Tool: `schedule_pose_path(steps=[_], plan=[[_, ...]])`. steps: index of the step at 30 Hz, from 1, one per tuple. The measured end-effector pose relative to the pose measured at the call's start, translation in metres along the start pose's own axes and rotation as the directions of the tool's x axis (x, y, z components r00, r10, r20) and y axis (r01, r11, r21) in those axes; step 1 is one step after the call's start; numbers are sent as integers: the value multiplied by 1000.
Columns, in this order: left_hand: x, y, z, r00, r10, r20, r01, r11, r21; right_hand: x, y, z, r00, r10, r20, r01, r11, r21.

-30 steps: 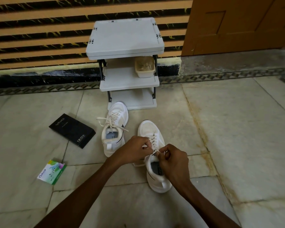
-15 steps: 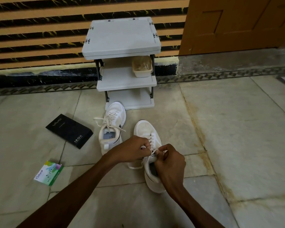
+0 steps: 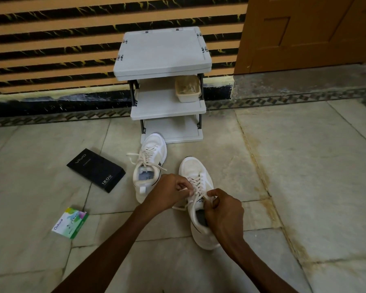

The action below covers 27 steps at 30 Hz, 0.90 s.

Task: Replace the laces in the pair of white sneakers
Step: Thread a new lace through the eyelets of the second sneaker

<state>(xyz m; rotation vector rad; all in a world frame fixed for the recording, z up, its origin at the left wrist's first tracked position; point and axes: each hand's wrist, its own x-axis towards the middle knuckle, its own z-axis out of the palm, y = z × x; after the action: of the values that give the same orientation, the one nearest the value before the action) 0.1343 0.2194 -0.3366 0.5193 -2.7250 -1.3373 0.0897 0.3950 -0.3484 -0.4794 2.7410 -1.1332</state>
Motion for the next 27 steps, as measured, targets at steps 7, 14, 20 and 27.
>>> schedule_pose_path(steps=[7,14,20,27], plan=[[5,2,3,997,49,-58,-50,999,-11,0,0,1,1000,2,18,-3,999,33],[8,6,1,999,52,10,-52,999,0,-1,1,2,1000,-14,7,13,999,41],[10,5,3,999,20,-41,-17,997,69,-1,1,5,1000,-21,-7,21,999,46],[8,4,4,1000,5,-28,-4,998,58,-1,3,8,999,-39,-25,40,999,25]])
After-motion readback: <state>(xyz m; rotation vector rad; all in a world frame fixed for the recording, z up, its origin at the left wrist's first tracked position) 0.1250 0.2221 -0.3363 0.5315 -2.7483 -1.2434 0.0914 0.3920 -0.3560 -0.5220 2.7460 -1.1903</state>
